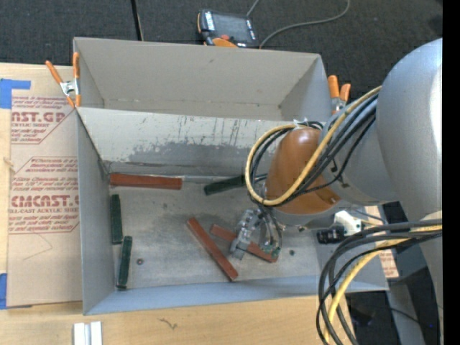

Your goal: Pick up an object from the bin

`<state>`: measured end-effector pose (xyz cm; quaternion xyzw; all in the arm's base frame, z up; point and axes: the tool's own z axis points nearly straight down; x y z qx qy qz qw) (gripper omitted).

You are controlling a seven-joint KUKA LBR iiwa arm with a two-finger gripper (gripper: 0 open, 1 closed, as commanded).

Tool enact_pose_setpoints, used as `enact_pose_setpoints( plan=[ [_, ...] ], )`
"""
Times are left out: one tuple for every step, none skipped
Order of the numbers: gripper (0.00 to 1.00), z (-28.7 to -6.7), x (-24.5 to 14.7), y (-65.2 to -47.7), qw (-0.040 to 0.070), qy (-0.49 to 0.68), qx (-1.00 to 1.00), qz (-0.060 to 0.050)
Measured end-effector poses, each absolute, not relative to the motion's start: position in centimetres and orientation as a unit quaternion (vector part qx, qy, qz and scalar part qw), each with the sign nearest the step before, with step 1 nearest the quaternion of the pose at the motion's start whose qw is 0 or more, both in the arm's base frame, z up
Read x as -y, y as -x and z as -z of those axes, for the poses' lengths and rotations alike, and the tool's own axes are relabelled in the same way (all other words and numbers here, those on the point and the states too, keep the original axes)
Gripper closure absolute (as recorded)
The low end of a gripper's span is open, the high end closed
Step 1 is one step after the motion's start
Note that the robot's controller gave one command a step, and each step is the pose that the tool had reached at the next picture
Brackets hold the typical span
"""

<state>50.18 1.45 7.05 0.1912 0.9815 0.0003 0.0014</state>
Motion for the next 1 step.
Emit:
enact_pose_setpoints(
  plan=[
    [1.0,-7.05,-1.45,-50.18,0.001,-0.191,-0.982,0.0]
  ],
)
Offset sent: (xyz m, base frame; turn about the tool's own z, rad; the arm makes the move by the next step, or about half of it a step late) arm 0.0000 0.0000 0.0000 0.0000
